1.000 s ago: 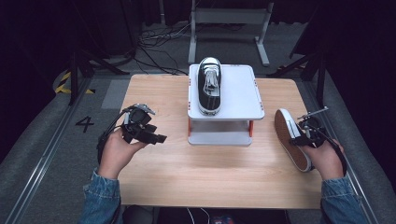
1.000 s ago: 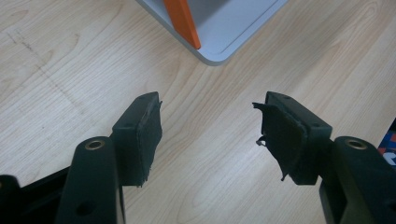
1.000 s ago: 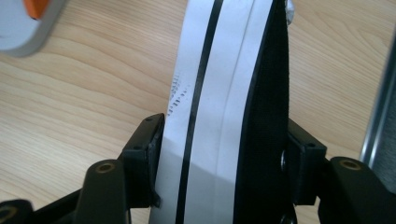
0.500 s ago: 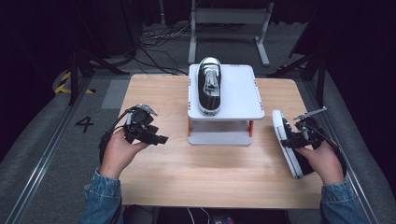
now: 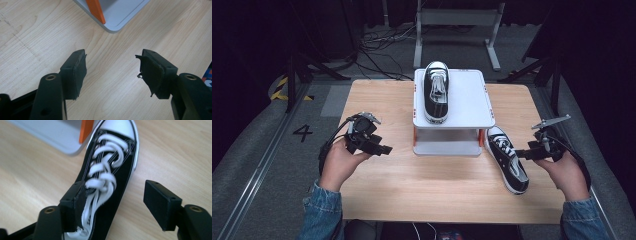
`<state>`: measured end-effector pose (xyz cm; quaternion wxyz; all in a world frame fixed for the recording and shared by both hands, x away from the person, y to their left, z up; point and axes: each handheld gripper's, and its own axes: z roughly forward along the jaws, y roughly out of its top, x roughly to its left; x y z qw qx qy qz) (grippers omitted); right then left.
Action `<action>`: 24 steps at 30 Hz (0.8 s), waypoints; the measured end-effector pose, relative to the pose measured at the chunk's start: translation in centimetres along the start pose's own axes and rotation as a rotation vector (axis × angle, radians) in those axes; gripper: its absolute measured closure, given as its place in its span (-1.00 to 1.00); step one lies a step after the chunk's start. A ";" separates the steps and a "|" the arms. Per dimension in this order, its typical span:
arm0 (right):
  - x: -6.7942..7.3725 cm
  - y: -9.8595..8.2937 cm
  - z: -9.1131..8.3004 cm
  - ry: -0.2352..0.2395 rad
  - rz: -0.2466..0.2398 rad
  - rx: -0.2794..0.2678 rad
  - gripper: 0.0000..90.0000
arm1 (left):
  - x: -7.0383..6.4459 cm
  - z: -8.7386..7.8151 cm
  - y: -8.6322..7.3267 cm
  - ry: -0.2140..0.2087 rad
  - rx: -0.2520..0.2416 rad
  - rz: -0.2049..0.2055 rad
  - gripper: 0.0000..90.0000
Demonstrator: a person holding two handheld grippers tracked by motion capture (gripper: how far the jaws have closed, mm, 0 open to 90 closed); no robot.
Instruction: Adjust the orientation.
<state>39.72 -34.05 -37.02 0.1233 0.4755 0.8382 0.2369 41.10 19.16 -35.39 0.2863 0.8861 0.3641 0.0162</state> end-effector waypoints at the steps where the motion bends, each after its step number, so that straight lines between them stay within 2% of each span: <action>1: 0.0 0.0 0.0 0.000 0.000 0.000 -0.24 | 0.0 0.0 0.0 0.000 0.000 0.000 -0.14; 2: 0.0 -0.2 0.1 0.007 -0.018 0.023 -0.24 | 0.0 0.0 0.0 -0.001 0.001 -0.001 -0.14; 3: 0.1 -0.6 0.3 0.015 -0.031 0.070 -0.27 | 0.0 0.1 0.0 -0.002 0.002 -0.003 -0.14; 5: 0.0 -0.9 0.8 0.021 -0.046 0.114 -0.28 | 0.0 0.1 0.0 -0.005 0.005 -0.001 -0.14; 9: 0.1 -1.2 1.6 0.036 -0.063 0.141 -0.29 | 0.0 0.2 0.1 -0.006 0.006 0.002 -0.15; 10: 0.3 -1.2 2.0 0.032 -0.075 0.153 -0.29 | 0.0 0.2 0.1 -0.007 0.008 -0.001 -0.15; 11: 0.4 -1.1 2.7 0.006 -0.105 0.161 -0.31 | 0.0 0.3 0.1 -0.006 0.007 -0.001 -0.15; 12: 0.4 -1.1 2.7 0.006 -0.105 0.161 -0.31 | 0.0 0.3 0.1 -0.006 0.007 -0.001 -0.15; 14: 0.6 -1.0 3.5 -0.015 -0.140 0.177 -0.35 | 0.1 0.2 0.0 -0.004 0.009 0.003 -0.15; 17: 0.5 -0.8 4.6 -0.010 -0.168 0.173 -0.36 | 0.0 0.1 -0.4 -0.007 0.008 -0.002 -0.15; 20: 0.5 -0.4 5.0 -0.004 -0.194 0.141 -0.34 | 0.1 -0.2 -0.8 -0.003 0.007 -0.018 -0.15; 22: 0.8 0.0 4.9 -0.004 -0.249 0.116 -0.26 | 0.2 -0.4 -1.1 0.007 0.004 -0.018 -0.15; 24: 1.1 0.6 4.7 -0.019 -0.296 0.086 -0.21 | 0.2 -0.6 -1.4 0.008 0.003 -0.036 -0.15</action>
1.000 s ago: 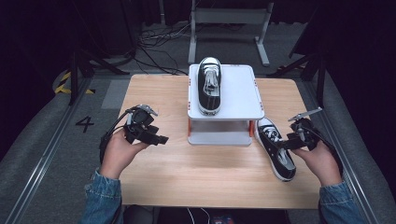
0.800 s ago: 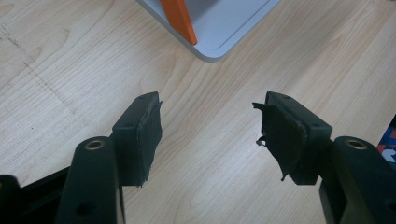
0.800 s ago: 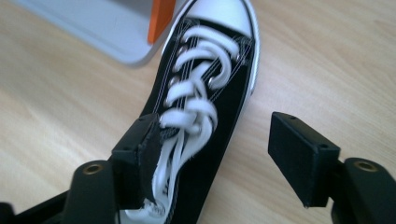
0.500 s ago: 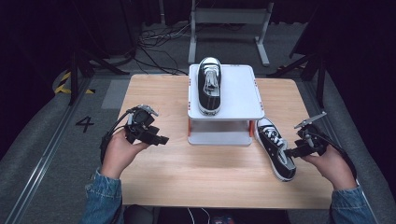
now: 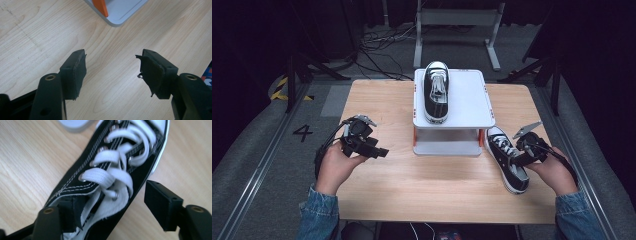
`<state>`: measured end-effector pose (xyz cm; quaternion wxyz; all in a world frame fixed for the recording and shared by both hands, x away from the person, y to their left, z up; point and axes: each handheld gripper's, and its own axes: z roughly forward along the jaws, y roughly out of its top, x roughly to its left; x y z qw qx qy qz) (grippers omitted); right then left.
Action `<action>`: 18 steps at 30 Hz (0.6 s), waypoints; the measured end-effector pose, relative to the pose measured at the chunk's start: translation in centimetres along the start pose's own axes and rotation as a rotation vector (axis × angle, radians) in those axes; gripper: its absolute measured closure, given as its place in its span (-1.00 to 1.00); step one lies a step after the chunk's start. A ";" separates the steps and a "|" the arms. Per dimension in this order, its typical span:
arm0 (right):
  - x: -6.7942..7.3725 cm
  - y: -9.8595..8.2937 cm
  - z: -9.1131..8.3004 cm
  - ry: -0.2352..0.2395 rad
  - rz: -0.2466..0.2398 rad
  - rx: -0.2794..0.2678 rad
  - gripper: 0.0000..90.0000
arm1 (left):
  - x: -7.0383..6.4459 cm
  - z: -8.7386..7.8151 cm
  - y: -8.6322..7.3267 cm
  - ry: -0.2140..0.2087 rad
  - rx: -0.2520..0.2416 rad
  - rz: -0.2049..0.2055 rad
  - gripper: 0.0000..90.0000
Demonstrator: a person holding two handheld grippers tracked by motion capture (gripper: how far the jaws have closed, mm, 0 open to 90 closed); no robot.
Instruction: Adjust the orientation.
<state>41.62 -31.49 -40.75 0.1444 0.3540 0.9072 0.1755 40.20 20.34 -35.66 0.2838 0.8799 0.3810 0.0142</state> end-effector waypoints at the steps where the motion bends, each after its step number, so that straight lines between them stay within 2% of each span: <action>1: 0.1 0.2 -0.1 -0.009 -0.015 -0.012 -0.18 | 0.0 0.0 -0.1 0.000 -0.001 0.000 -0.15; 4: 0.8 1.1 -0.2 -0.023 -0.075 -0.053 -0.17 | 0.0 -0.1 -0.2 0.000 -0.001 -0.003 -0.15; 7: 0.9 1.7 0.6 0.007 -0.068 -0.079 -0.15 | -0.1 0.1 -0.1 -0.002 0.005 -0.002 -0.15; 10: 1.0 2.0 1.6 0.023 -0.067 -0.056 0.02 | 0.0 0.3 0.0 -0.006 0.014 0.004 -0.15; 11: 1.0 2.0 1.6 0.023 -0.067 -0.056 0.02 | 0.0 0.3 0.0 -0.006 0.014 0.004 -0.15; 13: 0.9 2.1 1.4 0.015 -0.046 -0.049 0.36 | 0.0 0.3 0.0 -0.006 0.012 0.002 -0.15; 14: 0.8 2.0 1.3 0.027 -0.033 -0.057 0.42 | 0.1 0.4 0.0 -0.006 0.009 0.001 -0.15; 18: 0.8 1.9 0.9 0.021 -0.010 -0.059 0.63 | 0.1 0.4 0.2 -0.011 0.009 0.007 -0.15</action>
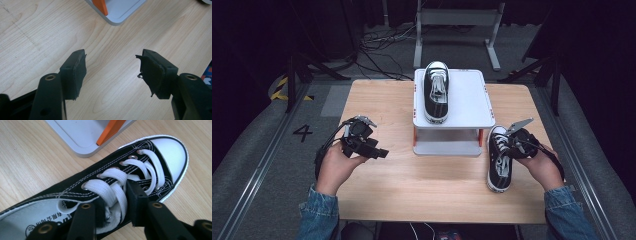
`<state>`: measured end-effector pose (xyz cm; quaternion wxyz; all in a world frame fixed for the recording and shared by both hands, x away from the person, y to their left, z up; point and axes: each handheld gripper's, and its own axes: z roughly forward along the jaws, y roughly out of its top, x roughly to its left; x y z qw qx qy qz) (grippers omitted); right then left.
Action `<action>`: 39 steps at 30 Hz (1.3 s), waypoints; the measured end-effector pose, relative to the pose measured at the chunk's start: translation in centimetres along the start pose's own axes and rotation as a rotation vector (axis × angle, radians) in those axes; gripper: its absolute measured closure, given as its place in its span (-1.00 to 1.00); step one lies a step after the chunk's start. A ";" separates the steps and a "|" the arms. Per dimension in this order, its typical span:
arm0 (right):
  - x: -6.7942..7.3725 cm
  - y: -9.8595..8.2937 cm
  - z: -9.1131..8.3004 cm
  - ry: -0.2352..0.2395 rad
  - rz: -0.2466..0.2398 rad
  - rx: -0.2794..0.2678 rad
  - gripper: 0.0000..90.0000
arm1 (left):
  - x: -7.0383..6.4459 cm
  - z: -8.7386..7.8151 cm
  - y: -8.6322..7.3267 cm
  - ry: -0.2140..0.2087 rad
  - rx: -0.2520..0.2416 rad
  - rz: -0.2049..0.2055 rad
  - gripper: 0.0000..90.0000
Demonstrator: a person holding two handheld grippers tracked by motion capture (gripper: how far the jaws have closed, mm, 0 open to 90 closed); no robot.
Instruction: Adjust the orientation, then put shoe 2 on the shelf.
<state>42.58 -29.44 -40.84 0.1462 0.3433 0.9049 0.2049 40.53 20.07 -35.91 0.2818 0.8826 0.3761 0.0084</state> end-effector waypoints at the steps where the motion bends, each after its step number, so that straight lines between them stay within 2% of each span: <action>1: 0.0 0.0 -0.1 -0.009 -0.004 0.000 0.68 | -0.1 0.0 0.1 -0.001 0.000 -0.005 -0.15; 4: -0.1 0.2 -0.6 -0.036 0.004 -0.003 0.73 | 0.0 -0.1 0.3 -0.004 -0.009 0.008 -0.15; 11: -0.9 0.6 -1.9 -0.049 0.059 0.029 0.75 | 0.5 -0.2 0.5 -0.012 -0.019 0.004 -0.15; 15: -1.3 1.1 -3.0 -0.073 0.062 0.045 0.75 | 0.7 -0.3 0.6 -0.016 -0.025 0.003 -0.15; 18: -1.8 1.5 -4.1 -0.088 0.071 0.042 0.75 | 0.8 -0.2 0.8 -0.017 -0.029 0.000 -0.15; 22: -2.8 2.0 -5.6 -0.080 0.089 0.030 0.75 | 1.0 -0.4 0.8 -0.018 -0.029 -0.002 -0.15; 26: -3.4 2.7 -7.0 -0.091 0.100 0.020 0.75 | 1.1 -0.8 0.3 -0.011 -0.039 -0.015 -0.15; 34: -4.3 4.1 -9.3 -0.123 0.101 0.007 0.75 | 1.4 -0.9 -0.3 -0.005 -0.037 -0.030 -0.15; 35: -4.5 4.7 -10.2 -0.133 0.102 -0.005 0.75 | 1.4 -0.9 -0.4 0.000 -0.032 -0.029 -0.15; 39: -4.6 5.5 -11.2 -0.144 0.098 -0.023 0.75 | 1.5 -0.9 -0.5 -0.004 -0.035 -0.037 -0.15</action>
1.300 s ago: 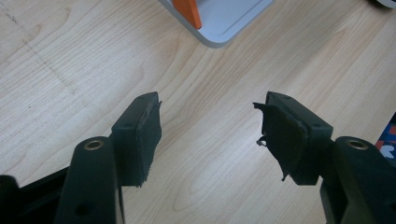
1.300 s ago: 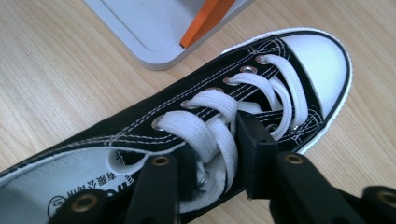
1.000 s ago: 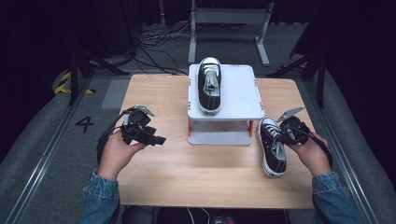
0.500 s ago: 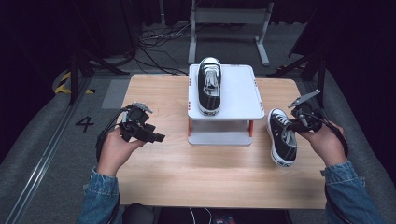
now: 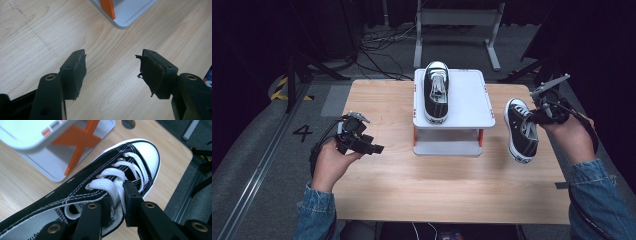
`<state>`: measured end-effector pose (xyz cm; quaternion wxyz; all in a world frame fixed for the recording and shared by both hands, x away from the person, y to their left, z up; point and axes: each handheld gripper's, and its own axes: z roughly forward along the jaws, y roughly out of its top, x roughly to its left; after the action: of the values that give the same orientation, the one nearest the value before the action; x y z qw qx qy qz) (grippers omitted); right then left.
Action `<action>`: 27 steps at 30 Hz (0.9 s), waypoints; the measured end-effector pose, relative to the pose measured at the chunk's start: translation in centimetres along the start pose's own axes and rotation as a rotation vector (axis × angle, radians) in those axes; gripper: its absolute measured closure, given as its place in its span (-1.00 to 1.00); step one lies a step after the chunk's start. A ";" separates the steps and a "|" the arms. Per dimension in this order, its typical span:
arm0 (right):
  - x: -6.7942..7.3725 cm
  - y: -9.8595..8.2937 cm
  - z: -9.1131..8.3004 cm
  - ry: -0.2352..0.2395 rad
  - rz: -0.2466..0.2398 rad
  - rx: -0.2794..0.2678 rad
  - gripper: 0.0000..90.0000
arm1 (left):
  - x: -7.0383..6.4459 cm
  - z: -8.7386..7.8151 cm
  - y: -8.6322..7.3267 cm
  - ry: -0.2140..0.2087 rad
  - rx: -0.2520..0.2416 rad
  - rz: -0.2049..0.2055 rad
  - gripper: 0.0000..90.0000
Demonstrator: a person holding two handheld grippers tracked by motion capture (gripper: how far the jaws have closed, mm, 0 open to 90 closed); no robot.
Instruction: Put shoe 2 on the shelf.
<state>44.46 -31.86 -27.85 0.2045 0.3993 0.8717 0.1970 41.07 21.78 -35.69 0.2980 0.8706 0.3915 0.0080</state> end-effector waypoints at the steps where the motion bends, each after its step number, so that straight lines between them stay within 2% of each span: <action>1: 0.0 0.4 -0.4 -0.003 -0.002 -0.006 0.75 | 0.0 0.1 0.0 0.003 0.000 -0.001 -0.15; 5: -0.1 2.1 -1.7 -0.005 -0.013 -0.035 0.75 | 0.1 0.1 -0.1 -0.003 0.008 -0.005 -0.15; 9: 0.1 3.6 -2.3 0.003 -0.012 -0.057 0.75 | 0.1 0.0 -0.2 -0.003 0.003 -0.002 -0.15; 14: 0.8 5.9 -2.7 -0.001 -0.041 -0.087 0.75 | 0.2 0.0 -0.5 -0.002 0.005 -0.006 -0.15; 20: 1.6 8.3 -2.4 -0.002 -0.058 -0.108 0.75 | 0.2 -0.2 -0.9 0.000 0.005 -0.016 -0.15; 27: 2.8 11.2 -0.9 0.018 -0.080 -0.109 0.75 | 0.3 -0.6 -1.8 0.009 0.003 -0.033 -0.15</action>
<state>49.22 -23.05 -22.01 0.2259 0.3506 0.8768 0.2394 39.88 23.20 -36.24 0.2948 0.8644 0.4073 0.0065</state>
